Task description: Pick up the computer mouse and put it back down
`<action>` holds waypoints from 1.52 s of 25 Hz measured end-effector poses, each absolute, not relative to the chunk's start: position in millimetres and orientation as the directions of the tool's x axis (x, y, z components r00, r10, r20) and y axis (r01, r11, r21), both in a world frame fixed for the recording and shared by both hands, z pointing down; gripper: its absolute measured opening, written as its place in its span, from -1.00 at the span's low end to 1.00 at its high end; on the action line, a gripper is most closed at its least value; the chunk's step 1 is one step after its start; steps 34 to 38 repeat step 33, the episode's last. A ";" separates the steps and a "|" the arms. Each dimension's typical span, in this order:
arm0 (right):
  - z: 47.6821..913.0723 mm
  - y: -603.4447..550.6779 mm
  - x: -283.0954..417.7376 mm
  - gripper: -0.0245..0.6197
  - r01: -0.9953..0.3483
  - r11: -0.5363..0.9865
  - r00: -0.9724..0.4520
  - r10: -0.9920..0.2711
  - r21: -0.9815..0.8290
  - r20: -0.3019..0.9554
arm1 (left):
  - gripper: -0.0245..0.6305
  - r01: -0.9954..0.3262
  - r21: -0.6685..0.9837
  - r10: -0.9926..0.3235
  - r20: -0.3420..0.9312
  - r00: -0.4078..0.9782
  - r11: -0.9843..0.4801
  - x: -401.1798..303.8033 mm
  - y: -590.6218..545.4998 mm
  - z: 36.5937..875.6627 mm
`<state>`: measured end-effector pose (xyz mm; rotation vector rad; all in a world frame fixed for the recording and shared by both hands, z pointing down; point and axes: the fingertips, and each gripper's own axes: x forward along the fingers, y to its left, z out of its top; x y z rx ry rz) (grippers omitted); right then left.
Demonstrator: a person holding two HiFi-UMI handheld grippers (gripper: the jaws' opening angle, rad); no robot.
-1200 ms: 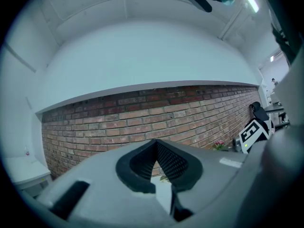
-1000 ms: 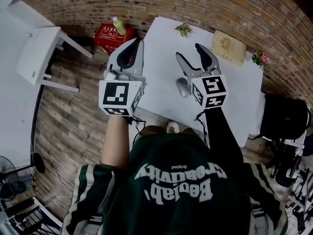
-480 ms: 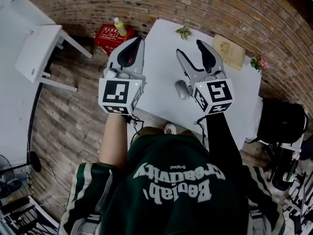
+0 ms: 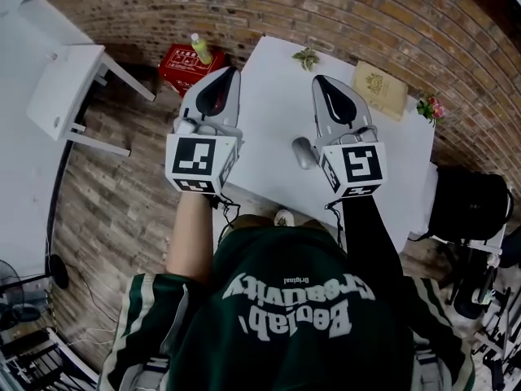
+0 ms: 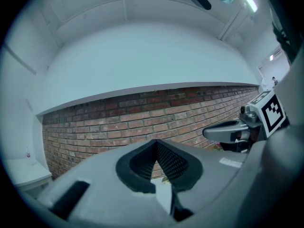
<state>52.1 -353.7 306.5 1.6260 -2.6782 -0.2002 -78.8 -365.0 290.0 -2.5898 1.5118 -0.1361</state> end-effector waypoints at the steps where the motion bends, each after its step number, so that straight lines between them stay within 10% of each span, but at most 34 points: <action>1: 305.3 -353.3 52.0 -0.88 -0.883 0.457 -0.465 -0.883 0.111 -0.068 | -0.93 -0.859 -0.165 -0.871 0.008 0.491 -0.485 -79.1 -365.1 290.3; 38: 312.7 -359.9 44.1 -0.89 -0.882 0.446 -0.454 -0.890 0.155 -0.025 | -0.93 -0.848 -0.176 -0.863 0.011 0.506 -0.500 -86.2 -370.9 289.4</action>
